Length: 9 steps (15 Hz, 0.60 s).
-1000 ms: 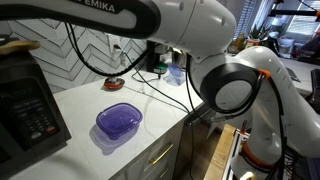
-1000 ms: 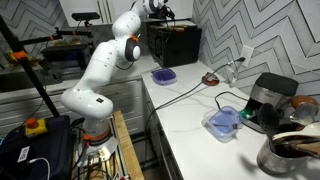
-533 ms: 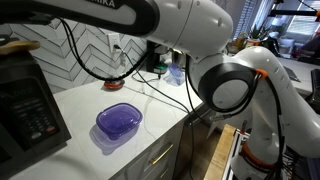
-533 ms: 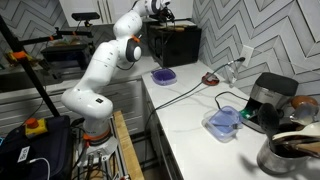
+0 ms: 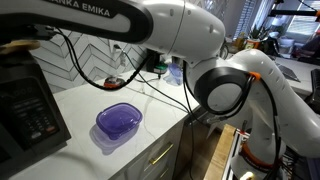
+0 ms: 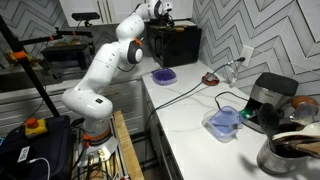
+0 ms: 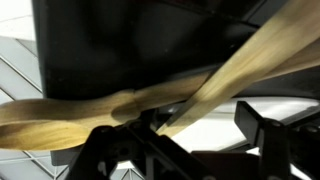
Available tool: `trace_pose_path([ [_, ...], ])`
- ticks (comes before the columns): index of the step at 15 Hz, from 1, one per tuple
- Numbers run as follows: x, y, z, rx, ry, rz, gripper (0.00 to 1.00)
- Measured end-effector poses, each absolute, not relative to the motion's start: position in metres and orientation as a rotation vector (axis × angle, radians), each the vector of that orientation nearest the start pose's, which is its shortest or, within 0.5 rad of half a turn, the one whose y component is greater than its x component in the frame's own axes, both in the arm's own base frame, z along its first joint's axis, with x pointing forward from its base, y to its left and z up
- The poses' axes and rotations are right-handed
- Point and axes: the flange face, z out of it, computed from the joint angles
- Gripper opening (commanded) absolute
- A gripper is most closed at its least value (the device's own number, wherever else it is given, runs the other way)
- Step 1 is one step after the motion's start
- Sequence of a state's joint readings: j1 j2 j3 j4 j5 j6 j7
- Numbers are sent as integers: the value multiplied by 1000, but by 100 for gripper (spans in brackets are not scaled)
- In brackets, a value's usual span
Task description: Remove the wooden spatula with a hole in it from the microwave and put it on the coffee machine
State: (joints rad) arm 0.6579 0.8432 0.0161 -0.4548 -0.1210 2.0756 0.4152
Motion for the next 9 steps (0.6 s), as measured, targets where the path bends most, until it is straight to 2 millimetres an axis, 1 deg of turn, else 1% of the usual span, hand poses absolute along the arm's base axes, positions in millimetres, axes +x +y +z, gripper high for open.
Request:
trace_pose_path([
  [3,616,471,650,-2645,-299,-1005,30],
  [5,616,470,650,-2652,-280,-1002,16],
  [6,617,470,649,-2658,-274,-997,8],
  [7,616,471,649,-2659,-272,-998,2],
  [8,616,471,648,-2661,-272,-999,6],
  [9,616,471,648,-2661,-273,-1001,6],
])
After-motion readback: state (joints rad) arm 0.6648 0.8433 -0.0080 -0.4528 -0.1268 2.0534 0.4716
